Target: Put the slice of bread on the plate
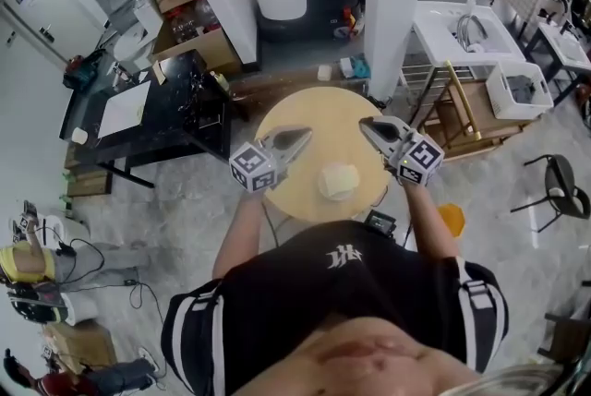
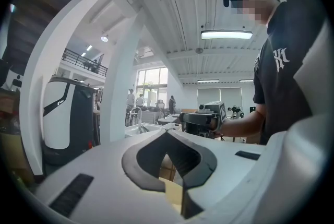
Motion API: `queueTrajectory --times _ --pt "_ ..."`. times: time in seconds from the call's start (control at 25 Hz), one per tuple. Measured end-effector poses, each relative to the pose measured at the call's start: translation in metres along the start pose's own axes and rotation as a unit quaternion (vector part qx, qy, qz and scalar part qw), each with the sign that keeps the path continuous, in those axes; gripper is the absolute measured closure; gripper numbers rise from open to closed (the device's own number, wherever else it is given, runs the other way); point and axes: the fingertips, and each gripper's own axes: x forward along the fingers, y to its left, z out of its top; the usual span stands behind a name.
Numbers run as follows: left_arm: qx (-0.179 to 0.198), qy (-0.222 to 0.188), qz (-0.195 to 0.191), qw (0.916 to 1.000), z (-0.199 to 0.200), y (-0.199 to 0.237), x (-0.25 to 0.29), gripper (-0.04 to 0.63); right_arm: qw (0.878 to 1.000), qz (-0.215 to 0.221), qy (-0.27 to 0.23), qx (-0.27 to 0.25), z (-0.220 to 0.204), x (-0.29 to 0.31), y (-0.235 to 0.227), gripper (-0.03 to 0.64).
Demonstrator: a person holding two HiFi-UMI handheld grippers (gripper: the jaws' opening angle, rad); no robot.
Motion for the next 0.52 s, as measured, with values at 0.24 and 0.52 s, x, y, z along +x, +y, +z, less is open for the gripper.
queueTrajectory --times 0.24,0.52 --pt "0.001 0.009 0.001 1.0000 -0.003 0.000 0.002 0.580 1.000 -0.002 0.003 0.010 -0.006 0.001 -0.001 0.620" --pt "-0.005 0.017 -0.004 0.9998 -0.013 -0.004 0.006 0.580 0.999 -0.026 0.015 0.030 -0.016 -0.005 -0.016 0.620"
